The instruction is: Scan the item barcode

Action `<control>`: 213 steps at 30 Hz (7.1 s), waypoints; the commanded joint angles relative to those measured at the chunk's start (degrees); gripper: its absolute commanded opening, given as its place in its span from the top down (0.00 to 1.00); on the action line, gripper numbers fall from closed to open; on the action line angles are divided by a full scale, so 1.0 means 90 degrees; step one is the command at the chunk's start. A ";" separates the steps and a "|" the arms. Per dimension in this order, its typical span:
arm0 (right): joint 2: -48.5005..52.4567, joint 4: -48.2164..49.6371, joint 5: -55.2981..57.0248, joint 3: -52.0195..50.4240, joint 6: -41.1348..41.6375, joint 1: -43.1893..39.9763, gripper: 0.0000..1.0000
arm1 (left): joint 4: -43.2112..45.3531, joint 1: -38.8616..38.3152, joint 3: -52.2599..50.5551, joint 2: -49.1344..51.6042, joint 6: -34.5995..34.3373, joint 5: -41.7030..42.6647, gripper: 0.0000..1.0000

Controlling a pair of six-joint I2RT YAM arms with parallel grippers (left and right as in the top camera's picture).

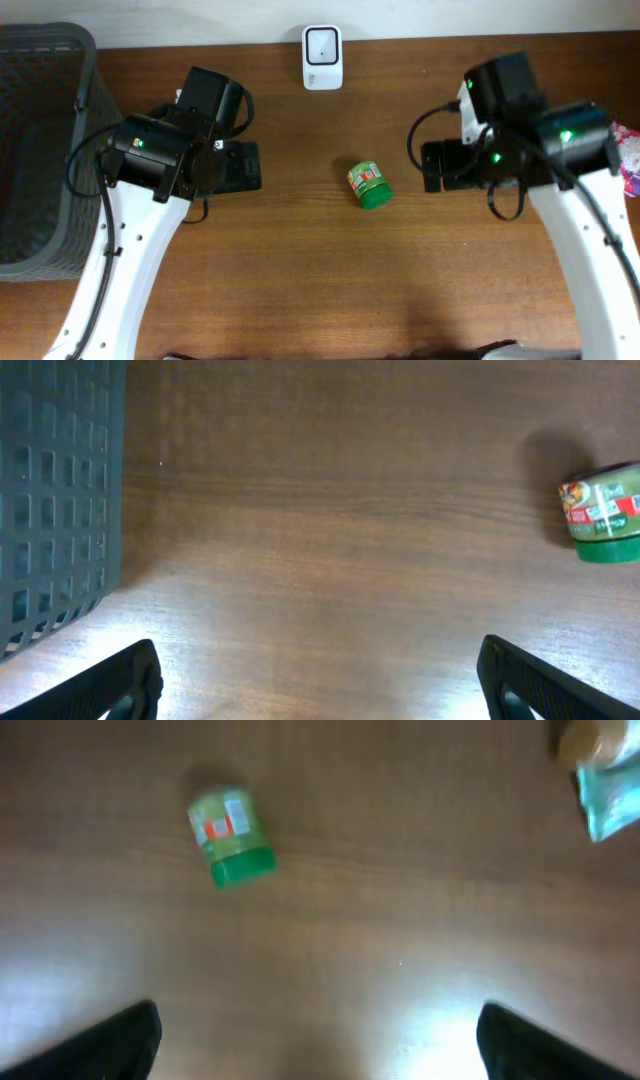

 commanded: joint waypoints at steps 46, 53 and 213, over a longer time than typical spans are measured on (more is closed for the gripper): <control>0.0806 1.0584 -0.0272 -0.6878 -0.0080 0.1027 0.01 | -0.0012 0.0010 -0.0007 -0.0017 0.0012 -0.0063 0.01; -0.0328 0.9401 0.1275 -0.6836 0.0209 0.1030 0.01 | -0.0012 0.0010 -0.0007 -0.0017 0.0012 -0.0063 0.01; 0.1698 0.5467 -0.1498 -0.2552 -0.0313 0.0002 0.01 | -0.0012 0.0010 -0.0007 -0.0017 0.0015 -0.0063 0.01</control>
